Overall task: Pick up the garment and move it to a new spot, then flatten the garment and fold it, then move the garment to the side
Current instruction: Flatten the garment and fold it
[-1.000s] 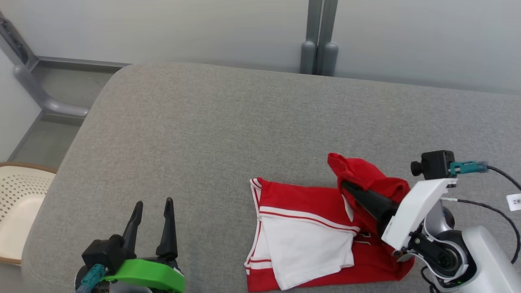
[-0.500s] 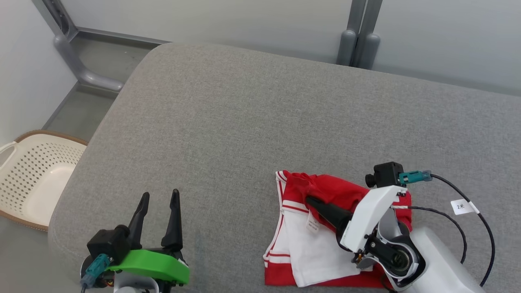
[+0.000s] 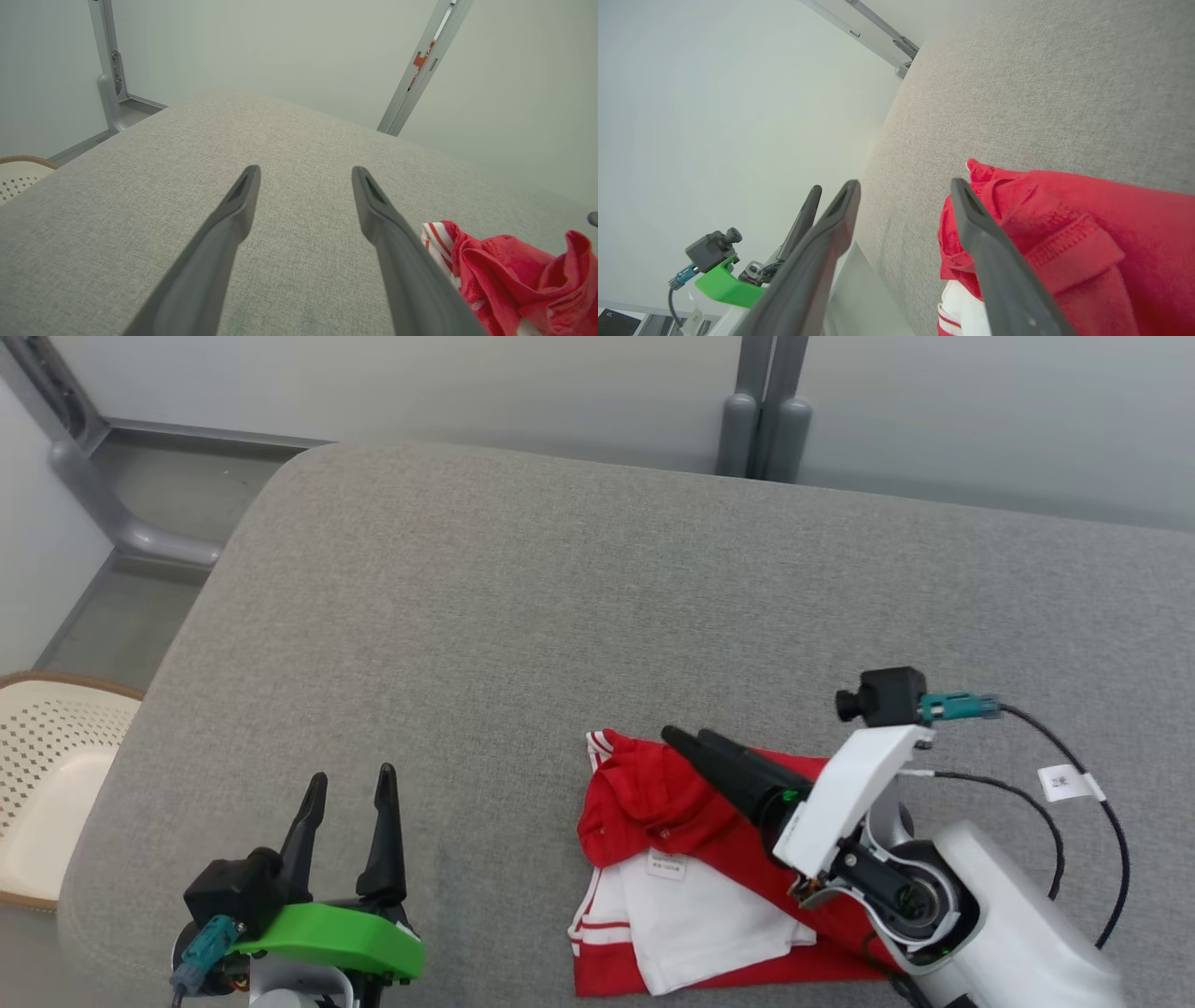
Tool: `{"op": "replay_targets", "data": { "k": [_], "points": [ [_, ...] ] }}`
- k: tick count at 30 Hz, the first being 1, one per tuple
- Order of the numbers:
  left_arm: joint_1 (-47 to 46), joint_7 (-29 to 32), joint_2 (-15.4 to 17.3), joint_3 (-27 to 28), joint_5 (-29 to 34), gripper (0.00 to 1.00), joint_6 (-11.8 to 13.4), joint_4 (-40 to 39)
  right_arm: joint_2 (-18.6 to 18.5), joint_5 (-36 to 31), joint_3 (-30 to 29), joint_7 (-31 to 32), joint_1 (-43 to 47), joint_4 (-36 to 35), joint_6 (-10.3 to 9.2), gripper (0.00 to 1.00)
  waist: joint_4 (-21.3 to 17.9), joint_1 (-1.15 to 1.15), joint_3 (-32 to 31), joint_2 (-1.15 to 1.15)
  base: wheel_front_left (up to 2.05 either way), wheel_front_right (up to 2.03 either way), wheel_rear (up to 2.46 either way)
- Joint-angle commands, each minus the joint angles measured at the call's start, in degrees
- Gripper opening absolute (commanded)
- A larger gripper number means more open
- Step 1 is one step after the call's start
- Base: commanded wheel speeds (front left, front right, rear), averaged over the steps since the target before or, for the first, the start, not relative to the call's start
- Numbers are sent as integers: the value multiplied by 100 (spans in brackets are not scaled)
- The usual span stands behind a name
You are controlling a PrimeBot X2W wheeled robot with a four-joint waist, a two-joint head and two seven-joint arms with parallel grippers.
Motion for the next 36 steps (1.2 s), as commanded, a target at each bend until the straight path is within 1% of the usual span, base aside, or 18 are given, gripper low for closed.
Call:
{"op": "replay_targets", "data": {
  "k": [1,4,7,10,13,15,16,23,24,25,26,29,31,36],
  "points": [
    [-14,-14,5,58,15,100,23,-10,-157,127,-58,-139,-33,-209,4,100,-226,0,-96,0,0,0,0],
    [37,-13,5,121,16,100,30,-54,-538,160,-215,-455,-40,-600,4,100,-392,0,-154,0,0,0,0],
    [106,-14,5,211,5,100,35,-150,-948,-75,-426,-913,-28,-831,4,100,-571,0,-211,0,0,0,0],
    [159,-14,5,253,-36,100,67,-225,-1265,-367,-683,-1385,68,-791,4,100,-693,0,-239,0,0,0,0],
    [185,-14,5,227,-70,100,89,-288,-1471,-795,-928,-1849,223,-514,3,100,-755,0,-242,0,0,0,0],
    [198,-14,5,212,-92,100,101,-304,-1472,-1037,-1033,-2030,284,-282,4,100,-772,0,-248,0,0,0,0],
    [207,-14,6,205,-103,100,110,-305,-1388,-1165,-1061,-2107,327,-130,4,100,-778,0,-253,0,0,0,0],
    [185,-13,6,176,-44,100,83,-280,-1006,-1567,-1013,-2084,288,455,3,100,-740,0,-262,0,0,0,0],
    [186,-13,6,179,-21,100,74,-280,-975,-1676,-1022,-2082,238,572,3,72,-724,0,-261,0,0,0,0],
    [189,-13,6,182,-11,100,71,-278,-940,-1772,-1014,-2064,200,668,3,47,-707,0,-258,0,0,0,0],
    [188,-13,6,188,5,100,67,-269,-895,-1924,-975,-2049,153,780,3,0,-681,0,-252,0,0,0,0],
    [166,-13,6,174,-3,100,52,-249,-778,-2262,-793,-1918,41,1075,3,0,-591,0,-234,0,0,0,0],
    [138,-13,6,150,-37,100,45,-231,-670,-2376,-653,-1843,-50,1226,3,0,-520,0,-220,0,0,0,0],
    [106,-13,6,98,-113,100,48,-188,-402,-2261,-154,-1591,-82,1545,3,0,-337,0,-196,0,0,0,0]
  ]
}}
